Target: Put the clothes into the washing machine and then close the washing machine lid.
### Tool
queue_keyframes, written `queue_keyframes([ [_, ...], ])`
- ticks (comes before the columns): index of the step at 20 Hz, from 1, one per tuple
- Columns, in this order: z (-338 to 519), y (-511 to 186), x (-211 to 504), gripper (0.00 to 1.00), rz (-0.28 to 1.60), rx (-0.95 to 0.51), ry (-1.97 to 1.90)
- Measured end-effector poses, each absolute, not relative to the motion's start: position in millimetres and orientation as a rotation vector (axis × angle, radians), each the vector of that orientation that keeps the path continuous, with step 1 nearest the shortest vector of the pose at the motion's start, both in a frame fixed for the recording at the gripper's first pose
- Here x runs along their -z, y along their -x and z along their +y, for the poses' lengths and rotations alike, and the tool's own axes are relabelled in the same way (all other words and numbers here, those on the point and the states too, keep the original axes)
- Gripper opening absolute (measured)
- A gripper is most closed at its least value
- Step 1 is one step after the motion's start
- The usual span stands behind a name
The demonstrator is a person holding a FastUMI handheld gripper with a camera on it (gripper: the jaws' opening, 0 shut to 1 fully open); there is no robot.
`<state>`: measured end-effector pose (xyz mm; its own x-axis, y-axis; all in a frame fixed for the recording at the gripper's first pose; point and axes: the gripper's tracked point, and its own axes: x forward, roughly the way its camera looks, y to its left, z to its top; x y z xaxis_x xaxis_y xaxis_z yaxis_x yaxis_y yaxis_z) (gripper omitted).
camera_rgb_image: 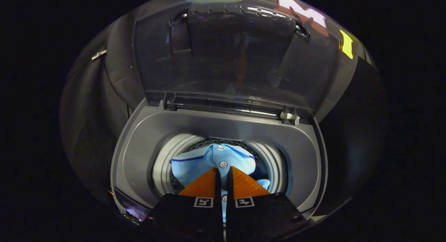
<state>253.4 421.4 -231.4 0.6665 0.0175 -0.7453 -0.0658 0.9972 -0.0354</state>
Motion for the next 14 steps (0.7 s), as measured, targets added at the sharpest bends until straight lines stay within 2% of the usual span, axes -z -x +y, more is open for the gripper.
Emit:
queue_keyframes([
  [4,418.4,-251.0,244.6,0.09,0.870,-0.036,0.082],
  [6,421.1,-245.9,244.4,0.29,0.884,-0.041,0.075],
  [7,419.8,-246.0,240.2,0.29,0.879,-0.030,0.064],
  [13,408.3,-246.5,232.4,0.92,0.869,-0.006,0.081],
  [14,406.3,-243.8,233.5,0.92,0.879,0.006,0.088],
])
